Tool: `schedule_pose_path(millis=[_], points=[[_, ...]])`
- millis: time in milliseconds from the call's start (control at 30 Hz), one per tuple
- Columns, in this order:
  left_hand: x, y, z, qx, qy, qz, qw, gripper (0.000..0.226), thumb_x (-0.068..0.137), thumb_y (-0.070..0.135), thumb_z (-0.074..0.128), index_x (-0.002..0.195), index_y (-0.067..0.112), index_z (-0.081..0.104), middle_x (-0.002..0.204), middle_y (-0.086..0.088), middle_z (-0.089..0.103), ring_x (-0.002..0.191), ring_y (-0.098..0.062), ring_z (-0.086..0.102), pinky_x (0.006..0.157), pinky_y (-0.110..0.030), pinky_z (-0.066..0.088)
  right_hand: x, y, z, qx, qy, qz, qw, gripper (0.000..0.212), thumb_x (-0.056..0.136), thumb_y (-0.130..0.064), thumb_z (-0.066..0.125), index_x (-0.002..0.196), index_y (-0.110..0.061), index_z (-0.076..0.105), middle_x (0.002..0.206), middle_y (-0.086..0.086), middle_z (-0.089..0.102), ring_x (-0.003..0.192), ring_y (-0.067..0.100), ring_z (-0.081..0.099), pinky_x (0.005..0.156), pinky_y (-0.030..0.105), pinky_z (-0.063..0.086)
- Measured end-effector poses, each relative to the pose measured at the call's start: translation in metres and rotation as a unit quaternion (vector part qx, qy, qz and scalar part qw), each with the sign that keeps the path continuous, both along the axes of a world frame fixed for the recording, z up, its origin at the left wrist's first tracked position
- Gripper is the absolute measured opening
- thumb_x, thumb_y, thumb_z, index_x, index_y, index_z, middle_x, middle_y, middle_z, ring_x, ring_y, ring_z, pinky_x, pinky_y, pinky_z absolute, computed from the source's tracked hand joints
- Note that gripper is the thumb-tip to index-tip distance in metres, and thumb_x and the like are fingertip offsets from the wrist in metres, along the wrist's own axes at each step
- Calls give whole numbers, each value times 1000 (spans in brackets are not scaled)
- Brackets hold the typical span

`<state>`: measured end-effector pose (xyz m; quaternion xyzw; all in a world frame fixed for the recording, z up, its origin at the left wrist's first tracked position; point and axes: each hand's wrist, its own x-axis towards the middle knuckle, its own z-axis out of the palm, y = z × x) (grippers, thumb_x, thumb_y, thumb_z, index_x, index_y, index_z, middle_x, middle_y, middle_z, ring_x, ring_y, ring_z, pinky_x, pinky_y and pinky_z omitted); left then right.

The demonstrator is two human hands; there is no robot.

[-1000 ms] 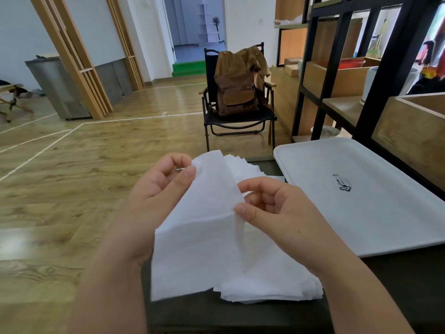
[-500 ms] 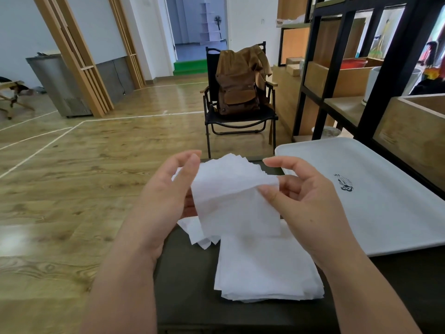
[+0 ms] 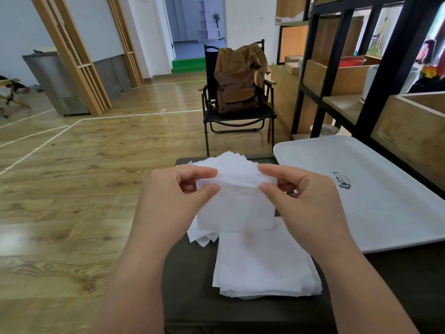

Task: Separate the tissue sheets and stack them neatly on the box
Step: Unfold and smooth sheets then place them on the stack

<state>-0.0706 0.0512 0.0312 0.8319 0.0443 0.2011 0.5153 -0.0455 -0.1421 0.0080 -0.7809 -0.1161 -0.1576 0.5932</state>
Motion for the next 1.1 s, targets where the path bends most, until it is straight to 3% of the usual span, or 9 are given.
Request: schedule_pose_path(millis=[233,367,500,600,667,767,867,967,1100], points=[[0,-2,0,27,-22,5,999,19,75,20,83,73,38,76,64,14,62,55,1,50,55,-9,40,0,-2,-3,-63,-18,-51,997,25,85,-17,73,105,-31,74,72,-25,61,72,-9,56,67,3,41],[0,-2,0,51,-4,15,999,11,75,35,80,75,41,70,88,28,63,67,5,54,62,-12,38,1,-3,-3,-66,-35,-60,995,16,86,-22,71,91,-37,73,79,-23,63,82,-7,56,68,4,40],[-3,-3,6,-57,11,-77,995,14,89,30,68,78,37,67,93,16,73,75,-4,64,70,-24,49,1,-6,2,-58,-37,-46,997,6,87,-37,61,84,-41,62,97,-21,58,96,-8,51,66,6,41],[-7,-6,11,-99,18,-106,989,18,96,31,59,80,36,64,72,0,67,63,-14,56,63,-30,45,-3,-9,11,40,8,27,999,10,93,-37,54,88,-33,62,85,-18,66,74,-5,59,50,8,43],[-8,-7,12,-98,32,-111,988,19,97,32,56,80,36,63,63,-2,63,53,-15,50,53,-25,42,-7,-11,16,70,53,53,995,14,96,-35,51,89,-29,62,80,-11,69,64,0,61,52,17,48],[-10,-5,12,-69,90,-125,986,11,95,34,59,85,38,62,55,6,59,48,-8,51,50,-15,42,-8,-20,18,36,185,79,979,17,96,-40,53,94,-27,64,86,-2,74,75,16,70,65,32,54],[-13,0,7,1,196,-166,966,17,89,36,67,100,46,58,54,13,53,51,-4,54,62,-25,43,-8,-29,15,-14,301,134,944,10,91,-34,63,100,-29,64,89,-7,74,81,11,71,75,35,59],[-14,-2,1,47,255,-182,949,31,85,24,72,101,46,58,59,1,58,57,-9,58,72,-34,51,-6,-32,9,-98,306,122,939,20,85,-28,71,100,-33,60,97,1,73,91,21,70,87,49,56],[-9,-5,-6,77,272,-136,950,32,83,24,75,99,45,56,66,4,62,54,-4,60,66,-28,50,-5,-29,6,-173,301,103,932,24,83,-32,72,99,-36,55,100,-1,69,92,18,67,89,45,54]])
